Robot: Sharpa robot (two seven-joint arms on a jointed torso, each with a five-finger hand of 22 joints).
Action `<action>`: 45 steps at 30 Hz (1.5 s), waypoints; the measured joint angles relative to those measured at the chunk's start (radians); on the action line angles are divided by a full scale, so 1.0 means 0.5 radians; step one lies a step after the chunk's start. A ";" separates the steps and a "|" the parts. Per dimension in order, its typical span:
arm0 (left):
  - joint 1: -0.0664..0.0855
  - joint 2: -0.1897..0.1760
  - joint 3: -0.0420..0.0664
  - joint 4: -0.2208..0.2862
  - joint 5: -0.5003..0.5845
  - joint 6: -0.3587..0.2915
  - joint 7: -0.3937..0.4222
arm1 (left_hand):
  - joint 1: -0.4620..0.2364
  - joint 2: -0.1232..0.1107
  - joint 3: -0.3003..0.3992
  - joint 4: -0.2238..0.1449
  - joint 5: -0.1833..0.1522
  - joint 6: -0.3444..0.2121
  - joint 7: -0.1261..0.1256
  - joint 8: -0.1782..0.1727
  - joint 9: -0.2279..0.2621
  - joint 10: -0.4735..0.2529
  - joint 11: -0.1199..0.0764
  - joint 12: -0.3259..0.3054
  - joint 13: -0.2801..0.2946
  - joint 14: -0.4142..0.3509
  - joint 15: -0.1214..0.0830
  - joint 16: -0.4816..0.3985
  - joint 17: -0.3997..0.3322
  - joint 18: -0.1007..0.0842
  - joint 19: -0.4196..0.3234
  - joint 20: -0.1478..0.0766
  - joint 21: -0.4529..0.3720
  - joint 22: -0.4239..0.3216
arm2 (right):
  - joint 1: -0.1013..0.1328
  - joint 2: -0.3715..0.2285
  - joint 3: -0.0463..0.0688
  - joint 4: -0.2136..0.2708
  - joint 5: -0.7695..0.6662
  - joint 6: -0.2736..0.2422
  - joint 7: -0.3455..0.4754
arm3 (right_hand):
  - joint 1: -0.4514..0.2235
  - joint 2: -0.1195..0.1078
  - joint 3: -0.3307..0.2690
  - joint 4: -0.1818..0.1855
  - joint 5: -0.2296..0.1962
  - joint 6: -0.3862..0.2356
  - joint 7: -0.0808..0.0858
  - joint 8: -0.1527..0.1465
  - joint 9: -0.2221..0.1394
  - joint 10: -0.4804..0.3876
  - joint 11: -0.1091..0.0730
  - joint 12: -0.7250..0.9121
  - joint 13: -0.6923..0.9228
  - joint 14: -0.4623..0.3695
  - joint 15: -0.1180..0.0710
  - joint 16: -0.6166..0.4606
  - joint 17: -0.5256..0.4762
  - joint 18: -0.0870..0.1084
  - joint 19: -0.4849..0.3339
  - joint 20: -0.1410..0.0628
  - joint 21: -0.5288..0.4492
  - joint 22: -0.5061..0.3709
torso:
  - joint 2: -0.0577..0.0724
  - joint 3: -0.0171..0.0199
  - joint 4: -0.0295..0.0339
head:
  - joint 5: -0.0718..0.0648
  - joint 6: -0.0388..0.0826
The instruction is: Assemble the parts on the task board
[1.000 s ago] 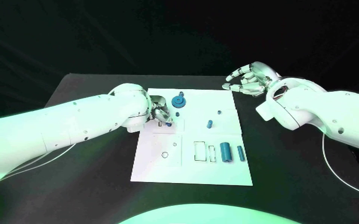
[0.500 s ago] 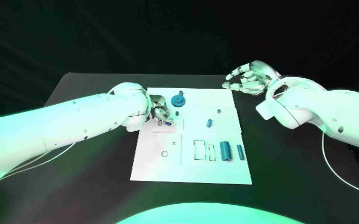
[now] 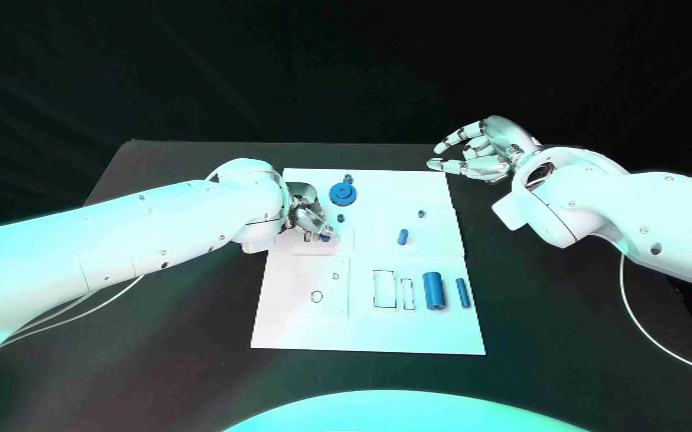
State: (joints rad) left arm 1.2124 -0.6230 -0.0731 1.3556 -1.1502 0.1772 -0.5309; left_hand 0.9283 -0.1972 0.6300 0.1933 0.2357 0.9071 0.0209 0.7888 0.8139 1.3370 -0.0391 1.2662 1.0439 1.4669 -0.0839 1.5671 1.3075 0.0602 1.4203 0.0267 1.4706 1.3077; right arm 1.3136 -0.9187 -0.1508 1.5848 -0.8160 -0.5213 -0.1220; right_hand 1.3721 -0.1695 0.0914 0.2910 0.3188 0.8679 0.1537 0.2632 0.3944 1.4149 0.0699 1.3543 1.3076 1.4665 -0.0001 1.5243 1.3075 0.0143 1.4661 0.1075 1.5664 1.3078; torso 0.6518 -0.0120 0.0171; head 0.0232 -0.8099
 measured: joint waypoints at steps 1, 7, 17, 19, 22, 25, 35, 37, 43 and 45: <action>0.000 0.000 0.000 -0.001 0.000 0.000 0.000 | 0.000 0.000 -0.009 0.009 0.000 0.000 0.000 0.000 0.000 0.000 0.000 0.000 0.001 0.000 0.000 0.000 0.000 0.000 0.000 0.000 0.000 0.000 | 0.000 0.000 0.000 0.000 0.000 0.000 0.000 | 0.000 0.000 0.000 0.000 -0.008 0.000 0.000 0.000 0.000 0.000 0.000 0.000 0.000 0.000 0.000 0.000 0.000 0.000 0.000 0.000 0.000 0.000 | 0.000 -0.0002 0.000 | 0.000 0.000; -0.001 0.000 0.000 -0.004 -0.002 0.001 0.000 | -0.008 0.008 -0.098 0.064 0.000 0.010 0.004 -0.013 0.000 0.000 0.000 0.000 0.001 0.000 0.000 0.000 0.000 0.000 0.000 0.000 0.000 0.000 | 0.000 0.000 0.000 -0.002 0.000 -0.001 0.001 | -0.018 0.002 0.000 0.000 -0.031 -0.007 -0.007 0.015 0.000 -0.006 -0.006 0.000 0.000 0.000 0.000 0.000 0.000 0.000 0.000 0.000 0.000 0.000 | -0.001 -0.0002 0.000 | 0.000 0.003; -0.012 -0.046 0.020 0.035 0.006 -0.002 -0.001 | -0.001 -0.013 -0.266 0.166 0.000 0.005 0.009 -0.025 0.000 0.000 0.000 0.000 -0.020 0.000 0.000 0.000 0.000 0.000 0.000 0.000 0.000 0.000 | 0.000 0.002 0.000 -0.010 0.000 -0.002 0.002 | -0.018 0.002 0.000 0.000 -0.039 -0.007 -0.007 0.015 0.000 -0.013 0.002 0.000 0.000 0.000 0.000 0.000 0.000 0.000 0.000 0.000 0.000 0.000 | -0.002 -0.0023 0.001 | 0.001 0.015; -0.013 -0.056 0.035 0.049 0.017 -0.005 -0.003 | -0.002 -0.013 -0.290 0.180 0.000 0.002 0.012 -0.025 0.000 -0.001 0.001 -0.008 -0.031 0.000 0.000 0.000 0.000 0.000 0.000 0.000 0.000 0.000 | 0.000 0.003 0.000 -0.013 0.000 -0.002 0.002 | -0.026 -0.006 0.000 0.000 -0.050 -0.007 -0.007 0.015 0.000 -0.013 0.002 -0.008 0.000 0.000 0.000 0.000 0.000 0.000 0.000 0.000 0.000 0.000 | -0.002 -0.0023 0.001 | 0.001 0.017; -0.013 -0.067 0.068 0.071 0.043 -0.015 -0.004 | 0.006 -0.021 -0.322 0.196 0.000 -0.005 0.019 -0.025 0.003 -0.023 0.006 -0.025 -0.060 0.000 0.000 0.000 0.000 0.000 0.000 0.000 0.000 0.000 | 0.000 0.005 0.000 -0.018 0.000 -0.003 0.002 | -0.028 -0.008 0.000 0.000 -0.050 -0.007 -0.007 0.015 0.000 -0.013 0.002 -0.008 0.000 0.000 0.000 0.000 0.000 0.000 0.000 0.000 0.000 -0.001 | -0.003 -0.0023 0.001 | 0.001 0.022; -0.006 -0.080 0.105 0.097 0.075 -0.032 -0.004 | 0.012 -0.028 -0.348 0.192 0.000 -0.018 0.029 -0.031 0.003 -0.044 0.011 -0.047 -0.091 0.000 0.000 0.000 0.000 0.000 0.000 0.000 0.000 0.000 | -0.001 0.008 0.000 -0.023 0.000 -0.003 0.003 | -0.029 -0.008 0.000 0.000 -0.050 -0.008 -0.007 0.015 0.000 -0.013 0.002 -0.008 0.000 0.000 0.000 0.000 0.000 0.000 0.000 0.000 0.000 -0.001 | -0.003 -0.0025 0.001 | 0.003 0.028; 0.123 -0.110 0.167 0.080 0.204 -0.069 0.000 | 0.180 0.003 -0.496 0.192 0.000 -0.185 0.120 -0.237 -0.115 -0.231 0.093 -0.206 -0.337 -0.004 0.055 -0.029 0.000 0.000 -0.073 0.058 -0.072 -0.097 | -0.002 0.018 0.000 -0.043 0.000 -0.003 0.004 | -0.036 0.000 0.000 0.000 -0.050 -0.014 0.000 0.015 0.000 -0.013 0.002 -0.008 0.000 0.000 0.000 0.000 0.000 0.000 0.000 0.000 0.000 -0.001 | -0.004 0.0010 0.001 | 0.017 0.053; 0.149 -0.107 0.170 0.036 0.227 -0.067 0.001 | 0.219 0.007 -0.510 0.190 0.008 -0.201 0.136 -0.272 -0.142 -0.246 0.108 -0.216 -0.357 0.000 0.065 -0.029 0.000 0.000 -0.083 0.068 -0.076 -0.110 | -0.002 0.018 0.000 -0.045 0.000 -0.003 0.005 | -0.036 0.000 0.000 0.000 -0.050 -0.014 0.000 0.015 0.000 -0.013 0.002 -0.008 0.000 0.000 0.000 0.000 -0.001 0.000 0.000 0.000 0.000 -0.001 | -0.004 0.0013 0.001 | 0.020 0.055; 0.193 -0.042 0.173 -0.142 0.248 -0.040 0.002 | 0.240 0.029 -0.513 0.193 0.009 -0.202 0.137 -0.298 -0.170 -0.255 0.118 -0.216 -0.381 0.000 0.065 -0.029 0.000 0.000 -0.090 0.074 -0.076 -0.120 | -0.002 0.018 0.000 -0.048 0.000 -0.003 0.005 | -0.036 0.000 0.000 0.000 -0.050 -0.014 0.000 0.015 0.000 -0.013 0.002 -0.008 0.000 0.000 0.000 0.000 0.001 0.000 0.000 0.000 0.000 -0.001 | 0.000 0.0008 0.001 | 0.028 0.063; 0.197 -0.005 0.172 -0.212 0.246 -0.023 0.002 | 0.240 0.029 -0.513 0.193 0.009 -0.202 0.137 -0.298 -0.173 -0.255 0.118 -0.216 -0.381 0.000 0.065 -0.029 0.000 0.000 -0.090 0.075 -0.076 -0.120 | -0.002 0.018 0.000 -0.048 0.000 -0.003 0.005 | -0.036 0.000 0.000 0.000 -0.050 -0.014 0.000 0.015 0.000 -0.013 0.002 -0.008 0.000 0.000 0.000 0.000 0.001 0.000 0.000 0.000 0.000 -0.001 | 0.001 0.0002 0.001 | 0.030 0.064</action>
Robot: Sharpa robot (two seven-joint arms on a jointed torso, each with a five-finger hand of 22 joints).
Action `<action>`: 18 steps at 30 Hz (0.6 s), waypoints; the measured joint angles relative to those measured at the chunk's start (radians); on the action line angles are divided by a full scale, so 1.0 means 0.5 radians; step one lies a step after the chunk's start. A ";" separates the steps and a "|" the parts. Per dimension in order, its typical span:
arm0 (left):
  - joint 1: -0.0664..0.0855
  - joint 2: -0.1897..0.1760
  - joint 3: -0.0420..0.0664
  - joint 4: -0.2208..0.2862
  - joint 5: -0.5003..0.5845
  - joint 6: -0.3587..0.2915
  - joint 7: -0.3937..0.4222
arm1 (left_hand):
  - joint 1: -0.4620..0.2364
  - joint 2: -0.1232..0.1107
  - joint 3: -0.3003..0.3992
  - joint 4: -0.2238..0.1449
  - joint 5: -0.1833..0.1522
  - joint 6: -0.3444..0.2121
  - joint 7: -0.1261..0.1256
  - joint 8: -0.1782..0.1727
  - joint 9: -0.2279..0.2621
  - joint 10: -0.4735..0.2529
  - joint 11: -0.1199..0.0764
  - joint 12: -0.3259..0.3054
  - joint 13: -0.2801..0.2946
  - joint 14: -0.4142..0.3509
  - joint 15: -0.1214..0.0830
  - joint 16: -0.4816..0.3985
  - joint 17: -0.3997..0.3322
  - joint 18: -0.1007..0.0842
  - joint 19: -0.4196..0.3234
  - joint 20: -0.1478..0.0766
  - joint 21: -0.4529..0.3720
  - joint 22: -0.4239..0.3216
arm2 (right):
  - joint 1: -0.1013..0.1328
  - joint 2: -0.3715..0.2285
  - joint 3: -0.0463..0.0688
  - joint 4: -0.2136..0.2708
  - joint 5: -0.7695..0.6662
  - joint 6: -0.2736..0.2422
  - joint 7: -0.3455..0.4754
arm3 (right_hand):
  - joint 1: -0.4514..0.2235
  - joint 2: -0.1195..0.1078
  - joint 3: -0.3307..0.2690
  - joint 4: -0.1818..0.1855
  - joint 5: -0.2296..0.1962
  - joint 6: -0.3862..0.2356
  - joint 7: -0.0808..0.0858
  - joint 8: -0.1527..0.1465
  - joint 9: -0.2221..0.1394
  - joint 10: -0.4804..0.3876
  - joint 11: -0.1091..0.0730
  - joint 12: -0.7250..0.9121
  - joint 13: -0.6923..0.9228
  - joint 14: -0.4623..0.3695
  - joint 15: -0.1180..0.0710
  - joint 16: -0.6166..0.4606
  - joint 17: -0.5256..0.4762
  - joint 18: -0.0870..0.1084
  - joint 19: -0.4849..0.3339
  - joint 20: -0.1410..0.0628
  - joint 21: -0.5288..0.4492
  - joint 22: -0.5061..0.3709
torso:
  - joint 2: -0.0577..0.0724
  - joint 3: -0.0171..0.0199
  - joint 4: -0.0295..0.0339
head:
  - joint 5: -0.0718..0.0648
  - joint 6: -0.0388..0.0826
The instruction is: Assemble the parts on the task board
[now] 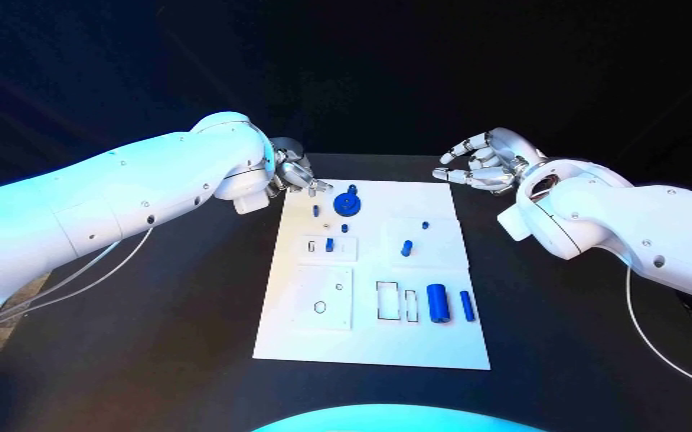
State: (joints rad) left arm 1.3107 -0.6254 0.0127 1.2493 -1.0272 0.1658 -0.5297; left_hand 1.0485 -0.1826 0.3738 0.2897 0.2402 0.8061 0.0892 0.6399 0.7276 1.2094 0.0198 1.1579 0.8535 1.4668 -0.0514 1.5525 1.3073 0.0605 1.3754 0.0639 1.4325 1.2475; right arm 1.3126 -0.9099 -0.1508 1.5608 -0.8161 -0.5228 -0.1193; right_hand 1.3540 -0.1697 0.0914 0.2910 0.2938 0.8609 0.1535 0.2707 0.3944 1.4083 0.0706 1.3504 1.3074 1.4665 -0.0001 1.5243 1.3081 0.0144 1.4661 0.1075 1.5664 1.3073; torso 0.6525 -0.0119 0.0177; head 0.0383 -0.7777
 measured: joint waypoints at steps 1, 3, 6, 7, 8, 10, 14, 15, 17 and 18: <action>0.001 0.017 -0.002 -0.033 -0.002 0.009 0.000 | 0.000 0.000 0.000 0.000 0.000 0.000 0.000 0.000 0.000 0.000 0.000 0.000 0.000 0.000 0.000 0.000 0.000 0.000 0.000 0.000 0.000 0.000 | 0.000 0.000 0.000 0.000 0.000 0.000 0.000 | 0.000 0.000 0.000 0.000 0.000 0.000 0.000 0.000 0.000 0.000 0.000 0.000 0.000 0.000 0.000 0.000 0.000 0.000 0.000 0.000 0.000 0.000 | 0.001 -0.0012 0.000 | 0.001 0.001; 0.003 0.054 -0.007 -0.107 -0.011 0.032 0.000 | 0.000 0.000 -0.004 0.004 0.000 0.000 0.000 0.000 -0.002 0.000 0.000 0.000 0.000 -0.007 0.007 0.000 0.000 0.000 0.000 0.000 0.000 0.000 | 0.000 0.000 0.000 0.001 0.000 0.000 0.000 | 0.000 0.000 0.000 0.000 0.000 0.000 0.000 0.000 0.000 0.000 0.000 0.000 0.000 0.000 0.000 0.000 0.000 0.000 0.000 0.000 0.000 0.000 | 0.003 -0.0027 -0.001 | 0.003 0.002; 0.004 0.105 -0.015 -0.207 -0.027 0.070 0.000 | 0.000 0.000 -0.005 0.006 0.000 0.000 0.000 0.000 -0.005 -0.007 0.007 -0.008 -0.004 -0.007 0.007 0.000 0.000 0.000 0.000 0.000 0.000 0.000 | 0.000 0.000 0.000 0.004 0.000 0.000 0.000 | 0.000 0.000 0.000 0.000 0.000 0.000 0.000 0.000 0.000 0.000 0.000 0.000 0.000 0.000 0.000 0.000 0.000 0.000 0.000 0.000 0.000 0.000 | 0.005 -0.0036 -0.002 | 0.007 0.003; 0.004 0.119 -0.018 -0.233 -0.032 0.083 0.000 | 0.000 0.000 -0.005 0.006 0.000 0.000 0.000 -0.008 -0.007 -0.008 0.006 -0.010 -0.006 -0.006 0.008 -0.007 0.000 0.000 0.000 0.000 0.000 0.000 | 0.000 0.000 0.000 0.005 0.000 0.000 0.001 | 0.000 0.000 0.000 0.000 0.000 0.000 0.000 0.000 0.000 0.000 0.000 0.000 0.000 0.000 0.000 0.000 0.000 0.000 0.000 0.000 0.000 0.000 | 0.005 -0.0036 -0.002 | 0.007 0.002; 0.004 0.133 -0.022 -0.260 -0.037 0.096 0.000 | 0.000 0.000 -0.012 0.006 0.000 0.000 0.000 -0.008 -0.009 -0.014 0.000 -0.010 -0.009 -0.001 0.013 -0.008 0.000 0.000 0.000 0.000 0.000 -0.002 | 0.000 0.000 0.000 0.005 0.000 0.000 0.001 | 0.000 0.000 0.000 0.000 0.000 0.000 0.000 0.000 0.000 0.000 0.000 0.000 0.000 0.000 0.000 0.000 0.000 0.000 0.000 0.000 0.000 0.000 | 0.006 -0.0038 -0.002 | 0.008 0.002; 0.005 0.161 -0.030 -0.315 -0.048 0.124 0.000 | 0.000 0.000 -0.016 0.006 0.000 0.000 0.000 -0.008 -0.011 -0.014 0.000 -0.010 -0.011 0.000 0.014 -0.008 0.000 0.000 0.000 0.000 0.000 -0.003 | 0.000 0.000 0.000 0.007 0.000 0.000 0.001 | 0.000 0.000 0.000 0.000 0.000 0.000 0.000 0.000 0.000 0.000 0.000 0.000 0.000 0.000 0.000 0.000 0.000 0.000 0.000 0.000 0.000 0.000 | 0.006 -0.0050 -0.002 | 0.009 0.000; 0.005 0.209 -0.047 -0.408 -0.067 0.181 -0.002 | 0.000 0.000 -0.027 0.005 0.000 0.008 0.007 -0.008 -0.017 -0.021 0.007 -0.010 -0.015 0.000 0.014 -0.008 0.000 0.000 0.000 0.000 -0.009 -0.003 | 0.000 0.000 0.000 0.010 0.000 0.000 0.001 | 0.000 0.000 0.000 0.000 0.000 0.000 0.000 0.000 0.000 0.000 0.000 0.000 0.000 0.000 0.000 0.000 0.000 0.000 0.000 0.000 0.000 0.000 | 0.008 -0.0061 -0.004 | 0.009 -0.006; 0.004 0.218 -0.051 -0.427 -0.071 0.193 -0.003 | 0.000 0.000 -0.027 0.005 0.000 0.008 0.007 -0.008 -0.017 -0.021 0.007 -0.010 -0.015 0.000 0.014 -0.008 0.000 0.000 0.000 0.000 -0.009 -0.003 | 0.000 0.000 0.000 0.011 0.000 0.000 0.001 | 0.000 0.000 0.000 0.000 0.000 0.000 0.000 0.000 0.000 0.000 0.000 0.000 0.000 0.000 0.000 0.000 0.000 0.000 0.000 0.000 0.000 0.000 | 0.009 -0.0065 -0.005 | 0.009 -0.007; 0.004 0.232 -0.057 -0.456 -0.076 0.212 -0.003 | 0.000 0.000 -0.027 0.005 0.000 0.008 0.007 -0.008 -0.017 -0.021 0.007 -0.010 -0.015 0.000 0.014 -0.008 0.000 0.000 0.000 0.000 -0.009 -0.003 | 0.000 0.000 0.000 0.013 0.000 0.000 0.001 | 0.000 0.000 0.000 0.000 0.000 0.000 0.000 0.000 0.000 0.000 0.000 0.000 0.000 0.000 0.000 0.000 0.000 0.000 0.000 0.000 0.000 0.000 | 0.010 -0.0073 -0.005 | 0.009 -0.007; 0.004 0.239 -0.059 -0.471 -0.078 0.222 -0.003 | 0.000 0.000 -0.027 0.005 0.000 0.008 0.007 -0.008 -0.017 -0.021 0.007 -0.010 -0.015 0.000 0.014 -0.008 0.000 0.000 0.000 0.000 -0.009 -0.003 | 0.000 0.000 0.000 0.014 0.000 0.000 0.001 | 0.000 0.000 0.000 0.000 0.000 0.000 0.000 0.000 0.000 0.000 0.000 0.000 0.000 0.000 0.000 0.000 0.000 0.000 0.000 0.000 0.000 0.001 | 0.010 -0.0073 -0.005 | 0.009 -0.007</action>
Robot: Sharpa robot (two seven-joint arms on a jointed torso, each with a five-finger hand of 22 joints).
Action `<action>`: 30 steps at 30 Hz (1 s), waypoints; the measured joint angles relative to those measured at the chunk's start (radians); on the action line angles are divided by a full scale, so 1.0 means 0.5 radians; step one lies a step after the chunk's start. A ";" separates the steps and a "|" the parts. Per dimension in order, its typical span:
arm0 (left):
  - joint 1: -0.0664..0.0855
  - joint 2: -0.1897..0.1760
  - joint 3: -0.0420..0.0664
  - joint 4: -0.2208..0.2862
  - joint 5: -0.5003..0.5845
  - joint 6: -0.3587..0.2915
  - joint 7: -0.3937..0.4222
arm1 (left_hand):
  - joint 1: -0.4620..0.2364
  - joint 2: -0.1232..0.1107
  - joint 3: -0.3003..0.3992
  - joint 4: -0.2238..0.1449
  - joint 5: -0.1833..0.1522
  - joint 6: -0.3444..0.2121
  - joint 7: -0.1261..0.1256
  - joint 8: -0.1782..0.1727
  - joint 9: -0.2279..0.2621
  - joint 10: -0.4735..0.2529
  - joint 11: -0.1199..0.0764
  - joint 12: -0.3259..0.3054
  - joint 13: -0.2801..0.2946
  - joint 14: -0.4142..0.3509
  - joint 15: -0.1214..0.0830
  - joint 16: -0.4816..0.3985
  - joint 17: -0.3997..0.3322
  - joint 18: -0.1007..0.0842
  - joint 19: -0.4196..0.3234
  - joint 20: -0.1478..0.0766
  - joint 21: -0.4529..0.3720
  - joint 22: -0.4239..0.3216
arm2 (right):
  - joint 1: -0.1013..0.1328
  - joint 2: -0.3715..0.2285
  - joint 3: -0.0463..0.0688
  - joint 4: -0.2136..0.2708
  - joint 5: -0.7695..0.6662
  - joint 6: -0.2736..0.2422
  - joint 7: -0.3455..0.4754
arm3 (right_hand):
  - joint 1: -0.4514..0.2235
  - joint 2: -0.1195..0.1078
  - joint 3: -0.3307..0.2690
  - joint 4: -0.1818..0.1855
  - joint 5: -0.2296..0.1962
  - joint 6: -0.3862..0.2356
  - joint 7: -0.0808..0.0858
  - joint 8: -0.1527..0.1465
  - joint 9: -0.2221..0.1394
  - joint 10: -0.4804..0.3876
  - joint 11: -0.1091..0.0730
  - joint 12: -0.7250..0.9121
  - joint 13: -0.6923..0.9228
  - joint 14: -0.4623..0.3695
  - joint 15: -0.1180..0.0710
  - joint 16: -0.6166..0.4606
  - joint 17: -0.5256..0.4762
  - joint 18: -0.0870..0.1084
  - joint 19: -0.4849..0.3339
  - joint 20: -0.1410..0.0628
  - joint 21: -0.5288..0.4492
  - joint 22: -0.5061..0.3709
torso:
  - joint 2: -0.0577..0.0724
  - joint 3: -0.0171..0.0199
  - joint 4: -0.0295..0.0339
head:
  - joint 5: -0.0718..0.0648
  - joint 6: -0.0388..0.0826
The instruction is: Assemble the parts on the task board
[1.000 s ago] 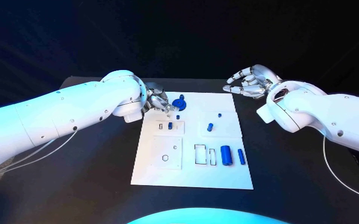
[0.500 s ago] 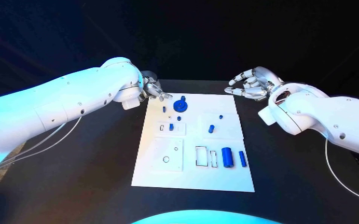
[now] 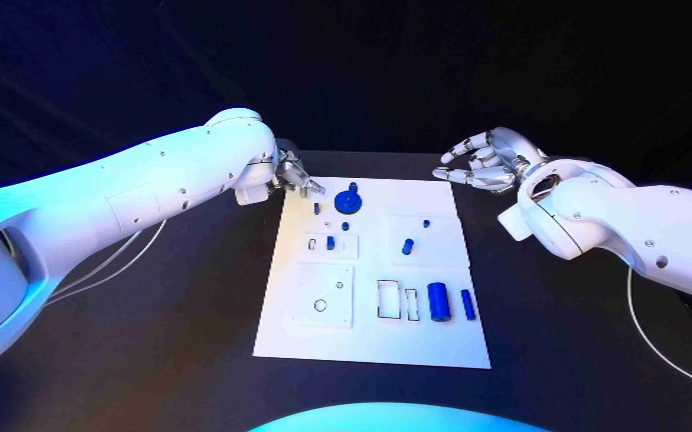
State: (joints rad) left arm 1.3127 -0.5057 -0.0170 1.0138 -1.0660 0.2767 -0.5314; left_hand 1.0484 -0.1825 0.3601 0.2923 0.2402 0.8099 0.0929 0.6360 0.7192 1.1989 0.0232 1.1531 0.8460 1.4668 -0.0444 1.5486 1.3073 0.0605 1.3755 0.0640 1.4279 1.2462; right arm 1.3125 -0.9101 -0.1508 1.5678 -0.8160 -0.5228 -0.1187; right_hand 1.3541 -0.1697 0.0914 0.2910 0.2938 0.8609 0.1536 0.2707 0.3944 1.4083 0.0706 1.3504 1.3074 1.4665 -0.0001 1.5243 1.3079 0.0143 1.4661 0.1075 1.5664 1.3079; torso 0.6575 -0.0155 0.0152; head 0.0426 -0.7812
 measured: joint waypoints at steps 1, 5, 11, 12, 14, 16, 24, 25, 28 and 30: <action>-0.001 0.009 -0.003 -0.018 -0.002 0.011 0.000 | 0.000 0.000 0.000 0.000 0.000 0.000 0.000 0.000 0.000 0.000 0.000 0.000 0.000 0.000 0.000 0.000 0.000 0.000 0.000 0.000 0.000 0.000 | 0.000 0.000 0.000 0.001 0.000 0.000 0.000 | 0.000 0.000 0.000 0.000 0.000 0.000 0.000 0.000 0.000 0.000 0.000 0.000 0.000 0.000 0.000 0.000 0.000 0.000 0.000 0.000 0.000 0.001 | 0.000 0.0000 0.000 | 0.000 0.000; -0.008 0.031 -0.009 -0.057 -0.002 0.025 0.000 | -0.003 0.019 0.000 0.000 0.000 0.000 0.000 0.000 -0.002 0.000 0.000 0.000 0.007 0.000 0.000 0.000 0.000 0.000 0.000 0.000 0.000 0.003 | 0.000 0.000 0.000 0.006 0.000 0.000 0.000 | 0.000 0.000 0.000 0.000 0.000 0.000 0.000 0.000 0.000 0.000 0.000 0.000 0.000 0.000 0.000 0.000 0.000 0.000 0.000 0.000 0.000 0.000 | 0.001 0.0002 0.000 | -0.001 -0.003; -0.024 0.053 -0.015 -0.085 0.014 0.021 0.005 | -0.011 0.026 -0.017 0.006 0.000 0.015 0.000 0.000 -0.007 0.005 -0.005 0.010 0.036 0.000 0.000 0.000 0.000 0.000 0.000 0.000 0.000 0.032 | 0.000 0.001 0.000 0.007 0.000 0.000 0.001 | 0.000 0.000 0.000 0.000 0.000 0.000 0.000 0.000 0.000 0.000 0.000 0.000 0.000 0.000 0.000 0.000 0.000 0.000 0.000 0.000 0.000 0.000 | 0.000 0.0010 -0.001 | -0.003 -0.008; -0.025 0.055 -0.016 -0.088 0.017 0.021 0.005 | -0.011 0.026 -0.021 0.001 0.000 0.015 0.000 0.000 -0.009 0.008 -0.008 0.018 0.040 0.000 0.000 0.000 0.000 0.000 0.000 0.000 0.000 0.036 | 0.000 0.001 0.000 0.007 -0.001 0.000 0.001 | 0.000 0.000 0.000 0.000 0.000 0.000 0.000 0.000 0.000 0.000 0.000 0.000 0.000 0.000 0.000 0.000 0.000 0.000 0.000 0.000 0.000 0.000 | -0.001 0.0012 -0.001 | -0.006 -0.009; -0.029 0.061 -0.019 -0.095 0.025 0.021 0.006 | -0.011 0.026 -0.022 0.000 0.000 0.022 -0.007 0.000 -0.010 0.008 -0.008 0.023 0.047 0.000 0.000 0.000 0.000 0.000 0.000 0.000 0.008 0.040 | 0.000 0.001 0.000 0.008 -0.001 0.000 0.001 | 0.000 0.000 0.000 0.000 0.000 0.000 0.000 0.000 0.000 0.000 0.000 0.000 0.000 0.000 0.000 0.000 0.000 0.000 0.000 0.000 0.000 0.000 | -0.001 0.0021 0.000 | -0.011 -0.009; -0.032 0.067 -0.022 -0.100 0.032 0.021 0.007 | -0.011 0.026 -0.022 0.000 0.000 0.026 -0.003 0.000 -0.010 0.012 -0.012 0.023 0.050 0.000 0.000 0.000 0.000 0.000 0.000 0.000 0.008 0.040 | 0.000 0.002 0.000 0.008 -0.001 0.000 0.001 | 0.000 0.000 0.000 0.000 0.000 0.000 0.000 0.000 0.000 0.000 0.000 0.000 0.000 0.000 0.000 0.000 0.000 0.000 0.000 0.000 0.000 0.000 | -0.002 0.0023 0.000 | -0.013 -0.010; -0.051 0.090 -0.036 -0.128 0.053 0.026 0.010 | 0.000 0.037 -0.028 -0.005 0.000 0.038 -0.010 0.000 -0.014 0.019 -0.019 0.033 0.061 0.000 0.000 0.000 0.000 0.000 0.000 0.000 0.008 0.046 | 0.000 0.006 0.000 0.007 -0.001 0.000 0.001 | 0.000 0.000 -0.005 -0.005 0.000 0.000 0.000 0.000 0.000 0.000 0.000 0.000 0.000 0.000 0.000 -0.008 -0.001 0.000 0.000 0.000 0.000 0.000 | -0.004 0.0033 0.000 | -0.002 -0.012; -0.054 0.093 -0.037 -0.130 0.056 0.026 0.010 | 0.005 0.042 -0.028 -0.005 0.000 0.043 -0.015 0.000 -0.014 0.022 -0.022 0.033 0.061 0.000 0.000 0.000 0.000 0.000 0.000 0.000 0.008 0.046 | 0.000 0.006 0.000 0.007 -0.001 0.000 0.001 | 0.000 0.000 -0.006 -0.005 0.000 0.000 0.000 0.000 0.000 0.000 0.000 0.000 0.000 0.000 0.000 -0.008 -0.001 0.000 0.000 0.000 0.000 0.000 | -0.004 0.0033 0.000 | -0.003 -0.013; -0.060 0.098 -0.039 -0.134 0.061 0.027 0.011 | 0.019 0.057 -0.028 -0.005 0.000 0.043 -0.015 0.000 -0.016 0.022 -0.022 0.033 0.061 0.000 0.000 0.000 0.000 0.000 0.000 0.000 0.008 0.048 | 0.000 0.006 0.000 0.007 -0.001 0.000 0.001 | 0.000 0.000 -0.005 -0.005 0.000 0.000 0.000 0.008 0.000 0.000 0.000 0.000 0.000 0.000 0.000 -0.008 -0.001 0.000 0.000 0.000 0.000 0.000 | -0.004 0.0033 -0.001 | -0.007 -0.015; -0.062 0.100 -0.040 -0.135 0.064 0.027 0.013 | 0.023 0.060 -0.028 -0.005 0.000 0.050 -0.010 0.000 -0.017 0.022 -0.022 0.033 0.061 0.000 0.000 0.001 0.000 0.000 0.000 0.000 0.008 0.048 | 0.000 0.007 0.000 0.007 -0.002 0.000 0.001 | 0.000 0.000 -0.006 -0.005 0.000 0.000 0.000 0.008 0.000 0.000 0.000 0.000 0.000 0.000 0.000 -0.008 -0.001 0.000 0.000 0.000 0.000 0.000 | -0.004 0.0033 -0.001 | -0.009 -0.017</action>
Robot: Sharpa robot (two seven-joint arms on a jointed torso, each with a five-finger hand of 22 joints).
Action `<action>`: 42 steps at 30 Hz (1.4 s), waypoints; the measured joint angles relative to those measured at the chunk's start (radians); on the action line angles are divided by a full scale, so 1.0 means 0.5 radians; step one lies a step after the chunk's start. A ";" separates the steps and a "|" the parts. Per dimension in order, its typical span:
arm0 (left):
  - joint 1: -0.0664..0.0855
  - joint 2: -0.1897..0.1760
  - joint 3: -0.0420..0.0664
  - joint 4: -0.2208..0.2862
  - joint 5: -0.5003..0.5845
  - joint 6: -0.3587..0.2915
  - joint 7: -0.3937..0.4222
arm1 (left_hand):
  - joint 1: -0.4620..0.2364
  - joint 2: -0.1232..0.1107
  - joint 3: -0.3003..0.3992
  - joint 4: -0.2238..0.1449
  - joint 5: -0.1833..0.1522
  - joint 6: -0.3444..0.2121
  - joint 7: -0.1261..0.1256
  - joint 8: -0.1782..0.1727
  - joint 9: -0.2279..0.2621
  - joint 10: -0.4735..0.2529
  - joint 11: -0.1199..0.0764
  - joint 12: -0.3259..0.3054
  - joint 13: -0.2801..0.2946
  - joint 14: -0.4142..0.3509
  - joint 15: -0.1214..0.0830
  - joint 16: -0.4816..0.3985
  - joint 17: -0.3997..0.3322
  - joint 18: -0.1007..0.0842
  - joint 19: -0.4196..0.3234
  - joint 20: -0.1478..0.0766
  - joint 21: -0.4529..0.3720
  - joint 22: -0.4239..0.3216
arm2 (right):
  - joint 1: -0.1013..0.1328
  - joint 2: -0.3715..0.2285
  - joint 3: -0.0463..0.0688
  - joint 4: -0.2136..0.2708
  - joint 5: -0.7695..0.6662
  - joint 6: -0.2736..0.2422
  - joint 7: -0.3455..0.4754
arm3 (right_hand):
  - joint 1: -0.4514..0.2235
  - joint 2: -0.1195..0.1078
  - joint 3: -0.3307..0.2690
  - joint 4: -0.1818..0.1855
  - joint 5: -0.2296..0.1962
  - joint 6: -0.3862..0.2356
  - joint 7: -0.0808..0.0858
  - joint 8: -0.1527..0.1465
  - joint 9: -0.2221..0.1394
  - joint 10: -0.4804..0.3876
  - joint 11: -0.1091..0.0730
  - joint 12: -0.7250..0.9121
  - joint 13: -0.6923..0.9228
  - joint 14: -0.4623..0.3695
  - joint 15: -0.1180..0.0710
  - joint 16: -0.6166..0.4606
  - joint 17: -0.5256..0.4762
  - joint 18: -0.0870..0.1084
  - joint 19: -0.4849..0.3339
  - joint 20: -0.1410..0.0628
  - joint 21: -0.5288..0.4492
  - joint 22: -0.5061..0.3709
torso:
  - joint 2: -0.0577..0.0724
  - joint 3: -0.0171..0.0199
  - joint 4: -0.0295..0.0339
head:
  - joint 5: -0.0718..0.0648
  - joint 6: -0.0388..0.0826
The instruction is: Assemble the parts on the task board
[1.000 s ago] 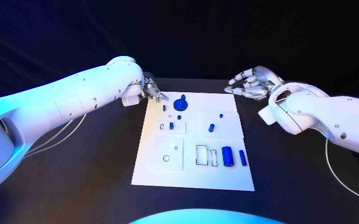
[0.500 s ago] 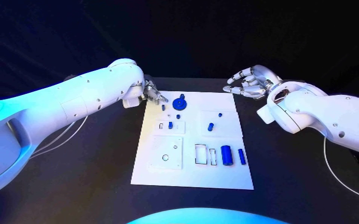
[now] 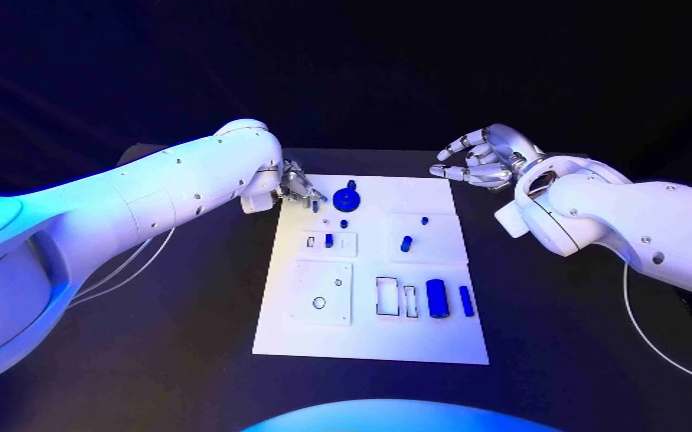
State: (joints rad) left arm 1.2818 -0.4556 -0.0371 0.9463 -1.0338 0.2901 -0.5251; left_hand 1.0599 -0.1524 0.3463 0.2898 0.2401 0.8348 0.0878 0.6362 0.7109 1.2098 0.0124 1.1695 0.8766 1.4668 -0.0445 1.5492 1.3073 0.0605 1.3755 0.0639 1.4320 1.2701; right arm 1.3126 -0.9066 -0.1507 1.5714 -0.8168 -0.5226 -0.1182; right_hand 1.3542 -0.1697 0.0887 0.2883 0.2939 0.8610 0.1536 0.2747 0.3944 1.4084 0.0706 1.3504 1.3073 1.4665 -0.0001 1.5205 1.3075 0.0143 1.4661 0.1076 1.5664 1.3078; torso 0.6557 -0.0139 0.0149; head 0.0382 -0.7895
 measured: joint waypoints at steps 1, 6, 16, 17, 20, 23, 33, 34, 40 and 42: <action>-0.001 0.001 0.000 0.000 0.001 0.000 0.001 | 0.008 0.008 0.000 0.000 0.000 0.009 -0.006 0.000 0.000 0.000 0.000 0.006 0.000 0.000 0.000 0.007 0.000 0.000 0.000 0.000 0.000 0.000 | 0.000 0.000 0.000 0.000 0.000 0.000 0.000 | 0.000 0.000 0.000 0.000 0.000 0.000 0.000 0.000 0.000 0.000 0.000 0.000 0.000 0.000 0.000 0.000 0.000 0.000 0.000 0.000 0.000 0.000 | 0.000 0.0000 0.000 | -0.001 0.000; -0.002 0.002 -0.001 -0.001 0.007 -0.001 0.003 | 0.033 0.033 0.000 0.000 0.000 0.020 -0.016 0.013 0.000 0.007 -0.007 0.008 0.004 0.000 0.000 0.008 0.000 0.000 0.004 -0.004 0.000 0.002 | 0.000 0.002 0.000 -0.001 -0.001 0.000 -0.001 | 0.000 0.000 0.000 0.000 0.000 0.000 0.000 0.000 0.000 0.000 0.000 0.000 0.000 0.000 0.000 0.000 0.000 0.000 0.000 0.000 0.000 0.000 | 0.000 0.0004 0.001 | -0.002 -0.002; -0.003 0.002 -0.001 -0.001 0.018 -0.006 0.007 | 0.170 0.094 0.042 -0.015 0.000 0.037 -0.033 0.062 0.014 0.015 -0.015 0.016 0.004 -0.003 -0.012 0.008 0.000 0.000 0.007 -0.007 0.008 0.007 | 0.000 0.004 0.000 -0.003 -0.001 0.001 -0.002 | 0.000 0.000 0.000 0.000 0.000 0.000 0.000 0.000 0.000 0.000 0.000 0.000 0.000 0.000 0.000 0.000 0.000 0.000 0.000 0.000 0.000 0.000 | -0.002 0.0015 0.002 | -0.003 -0.006; -0.003 0.002 -0.001 0.000 0.020 -0.007 0.008 | 0.201 0.102 0.054 -0.020 0.000 0.036 -0.033 0.067 0.019 0.022 -0.022 0.016 0.004 0.000 -0.015 0.008 0.000 0.000 0.014 -0.014 0.008 0.008 | 0.000 0.005 0.000 -0.003 -0.002 0.001 -0.002 | 0.000 0.000 0.000 0.000 0.000 0.000 0.000 0.000 0.000 0.000 0.000 0.000 0.000 0.000 0.000 0.000 0.000 0.000 0.000 0.000 0.000 0.000 | -0.002 0.0015 0.002 | -0.003 -0.006; -0.003 0.002 -0.001 0.002 0.029 -0.008 0.012 | 0.304 0.126 0.118 -0.046 0.000 0.032 -0.037 0.097 0.038 0.022 -0.021 0.016 0.003 -0.007 -0.022 0.008 0.000 0.000 0.014 -0.014 0.008 0.010 | 0.000 0.007 0.000 -0.004 -0.002 0.001 -0.002 | 0.000 0.000 0.000 0.000 0.000 0.000 0.000 0.000 0.000 0.000 0.000 0.000 0.000 0.000 0.000 0.000 0.000 0.000 0.000 0.000 0.000 0.000 | -0.002 0.0013 0.001 | -0.001 -0.008; -0.002 0.003 0.000 0.003 0.041 -0.008 0.018 | 0.391 0.131 0.226 -0.085 -0.004 0.016 -0.051 0.117 0.051 0.029 -0.029 0.016 -0.004 0.000 -0.029 0.008 0.000 0.000 0.021 -0.021 0.008 0.013 | 0.000 0.008 0.000 -0.006 -0.002 0.001 -0.002 | 0.000 0.000 0.000 0.000 0.000 0.000 0.000 0.000 0.000 0.000 0.000 0.000 0.000 0.000 0.000 0.000 0.000 0.000 0.000 0.000 0.000 -0.001 | -0.002 0.0015 0.001 | 0.000 -0.009; -0.003 -0.006 -0.001 0.010 0.084 -0.011 0.032 | 0.452 0.108 0.402 -0.047 -0.027 -0.018 -0.036 0.178 0.106 0.029 -0.028 0.015 -0.010 0.000 -0.029 0.008 0.000 0.000 0.021 -0.021 0.008 0.022 | 0.000 0.010 0.000 -0.011 -0.002 0.001 -0.002 | 0.000 0.000 0.000 0.000 0.000 0.000 0.000 0.000 0.000 0.000 0.000 0.000 0.000 0.000 0.000 0.000 0.000 0.000 0.000 0.000 0.000 -0.001 | -0.001 0.0015 0.001 | -0.001 -0.015; -0.003 -0.009 -0.001 0.011 0.088 -0.013 0.032 | 0.452 0.108 0.410 -0.038 -0.027 -0.023 -0.039 0.182 0.109 0.029 -0.028 0.015 -0.013 0.000 -0.029 0.008 0.000 0.000 0.021 -0.021 0.008 0.022 | 0.000 0.010 0.000 -0.012 -0.002 0.001 -0.002 | 0.000 0.000 0.000 0.000 0.000 0.000 0.000 0.000 0.000 0.000 0.000 0.000 0.000 0.000 0.000 0.000 0.000 0.000 0.000 0.000 0.000 -0.001 | -0.001 0.0015 0.001 | -0.001 -0.015; -0.003 -0.026 -0.001 0.018 0.115 -0.024 0.035 | 0.414 0.070 0.535 -0.062 -0.029 -0.051 -0.026 0.203 0.126 0.028 -0.028 0.015 -0.032 0.000 -0.029 0.008 0.000 0.000 0.021 -0.021 0.008 0.022 | 0.000 0.010 0.000 -0.016 -0.002 0.001 -0.002 | 0.000 0.000 0.000 0.000 0.000 0.000 0.000 0.000 0.000 0.000 0.000 0.000 0.000 0.000 0.000 0.000 0.000 0.000 0.000 0.000 0.000 -0.001 | -0.002 0.0013 0.003 | 0.000 -0.018; -0.003 -0.035 -0.001 0.028 0.123 -0.027 0.036 | 0.387 0.043 0.553 -0.055 -0.031 -0.051 -0.026 0.213 0.128 0.028 -0.028 0.015 -0.034 0.000 -0.029 0.007 0.000 0.000 0.021 -0.021 0.008 0.022 | 0.000 0.010 0.000 -0.016 -0.002 0.001 -0.002 | 0.000 0.000 0.000 0.000 0.000 0.000 0.000 0.000 0.000 0.000 0.000 0.000 0.000 0.000 0.000 0.000 -0.001 0.000 0.000 0.000 0.000 -0.001 | -0.002 0.0013 0.003 | 0.003 -0.018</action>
State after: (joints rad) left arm 1.2801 -0.4730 -0.0375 0.9601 -0.9724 0.2767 -0.5069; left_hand 1.2534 -0.1307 0.6227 0.2623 0.2246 0.8093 0.0750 0.7425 0.7747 1.2240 -0.0016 1.1772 0.8598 1.4668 -0.0589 1.5528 1.3073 0.0606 1.3863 0.0533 1.4358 1.2810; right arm 1.3126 -0.9014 -0.1507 1.5635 -0.8180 -0.5219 -0.1193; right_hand 1.3542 -0.1697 0.0887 0.2883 0.2939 0.8610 0.1536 0.2746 0.3944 1.4084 0.0706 1.3504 1.3073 1.4665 -0.0001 1.5205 1.3073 0.0143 1.4661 0.1075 1.5664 1.3074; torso 0.6544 -0.0132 0.0166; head 0.0398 -0.7984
